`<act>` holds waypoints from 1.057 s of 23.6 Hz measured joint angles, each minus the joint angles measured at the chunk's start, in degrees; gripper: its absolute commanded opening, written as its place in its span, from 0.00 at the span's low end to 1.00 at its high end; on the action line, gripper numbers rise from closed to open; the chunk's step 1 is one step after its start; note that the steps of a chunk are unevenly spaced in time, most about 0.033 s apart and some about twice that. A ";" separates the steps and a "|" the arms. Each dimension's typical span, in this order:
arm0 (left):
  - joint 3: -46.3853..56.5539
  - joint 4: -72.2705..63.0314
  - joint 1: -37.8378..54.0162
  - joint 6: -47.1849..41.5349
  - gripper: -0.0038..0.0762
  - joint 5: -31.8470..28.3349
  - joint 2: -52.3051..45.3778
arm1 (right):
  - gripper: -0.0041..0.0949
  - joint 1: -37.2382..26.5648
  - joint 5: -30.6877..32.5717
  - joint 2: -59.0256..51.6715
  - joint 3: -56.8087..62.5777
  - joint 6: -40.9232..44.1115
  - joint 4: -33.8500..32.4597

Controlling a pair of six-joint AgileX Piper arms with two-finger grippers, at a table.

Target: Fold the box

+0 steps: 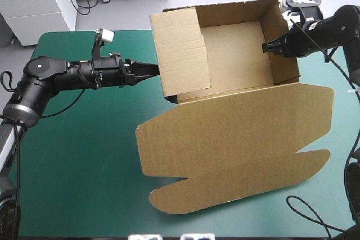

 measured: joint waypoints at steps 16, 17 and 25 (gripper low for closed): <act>-6.42 -10.84 0.00 4.73 0.23 3.70 0.06 | 0.02 0.00 0.00 0.00 0.00 0.19 -0.11; -7.38 -10.71 0.00 4.36 0.33 3.80 0.06 | 0.02 0.00 0.00 0.00 0.00 0.19 -0.11; -13.13 -5.61 0.00 3.78 0.64 4.42 0.06 | 0.02 0.00 0.00 0.00 0.00 0.19 -0.11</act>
